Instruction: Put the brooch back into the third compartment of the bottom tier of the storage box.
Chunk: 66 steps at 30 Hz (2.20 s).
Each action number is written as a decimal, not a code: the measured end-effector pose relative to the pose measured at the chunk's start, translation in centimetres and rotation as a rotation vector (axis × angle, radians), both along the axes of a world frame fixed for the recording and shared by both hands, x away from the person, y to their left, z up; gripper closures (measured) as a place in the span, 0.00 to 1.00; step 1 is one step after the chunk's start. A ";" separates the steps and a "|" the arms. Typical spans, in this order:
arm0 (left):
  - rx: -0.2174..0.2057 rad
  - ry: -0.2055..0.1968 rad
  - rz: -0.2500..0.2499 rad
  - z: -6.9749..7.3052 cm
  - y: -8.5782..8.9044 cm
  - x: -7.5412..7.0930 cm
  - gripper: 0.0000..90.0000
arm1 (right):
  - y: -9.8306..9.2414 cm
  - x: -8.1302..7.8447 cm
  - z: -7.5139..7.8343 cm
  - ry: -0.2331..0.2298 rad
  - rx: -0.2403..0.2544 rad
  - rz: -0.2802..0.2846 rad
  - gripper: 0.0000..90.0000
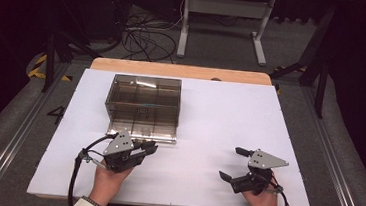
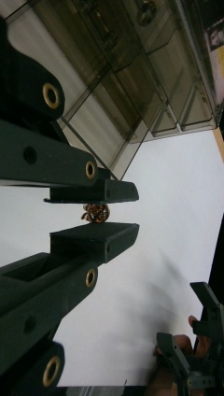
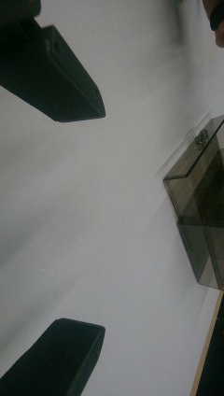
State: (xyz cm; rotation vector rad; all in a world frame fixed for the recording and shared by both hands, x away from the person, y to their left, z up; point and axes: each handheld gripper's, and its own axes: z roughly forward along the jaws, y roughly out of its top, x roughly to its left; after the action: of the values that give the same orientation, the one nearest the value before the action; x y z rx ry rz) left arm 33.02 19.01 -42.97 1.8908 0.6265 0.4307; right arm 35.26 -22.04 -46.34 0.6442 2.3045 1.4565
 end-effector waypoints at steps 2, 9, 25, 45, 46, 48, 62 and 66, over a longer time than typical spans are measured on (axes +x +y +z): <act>0.009 0.004 0.006 0.4 -0.3 0.3 0.88 | 0.0 0.0 0.0 -0.001 0.000 0.000 0.01; 0.010 0.010 0.013 1.2 -0.7 1.2 0.88 | 0.0 0.0 0.0 0.000 0.000 0.001 0.01; 0.006 0.049 0.032 1.9 -1.2 3.6 0.88 | 0.0 0.0 0.0 0.001 -0.001 0.000 0.01; 0.038 0.079 0.057 1.2 -2.8 6.4 0.88 | 0.0 0.0 0.0 0.003 -0.005 0.001 0.01; 0.043 0.080 0.060 1.1 -2.8 6.6 0.88 | 0.0 0.0 0.0 0.003 -0.005 0.001 0.01; 0.044 0.093 0.066 0.9 -2.9 7.1 0.88 | 0.0 0.0 0.0 0.003 -0.005 0.001 0.01; 0.057 0.136 0.103 -0.6 -3.5 8.9 0.87 | 0.1 0.0 0.0 0.002 -0.005 0.004 0.01; 0.059 0.136 0.110 -0.7 -3.5 9.0 0.88 | 0.1 0.0 0.0 0.003 -0.003 0.005 0.01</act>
State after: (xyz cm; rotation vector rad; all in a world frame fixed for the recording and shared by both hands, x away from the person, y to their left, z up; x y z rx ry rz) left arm 42.05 15.55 -43.64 1.9600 0.8185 0.3967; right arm 35.29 -21.98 -46.37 0.6405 2.3124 1.4545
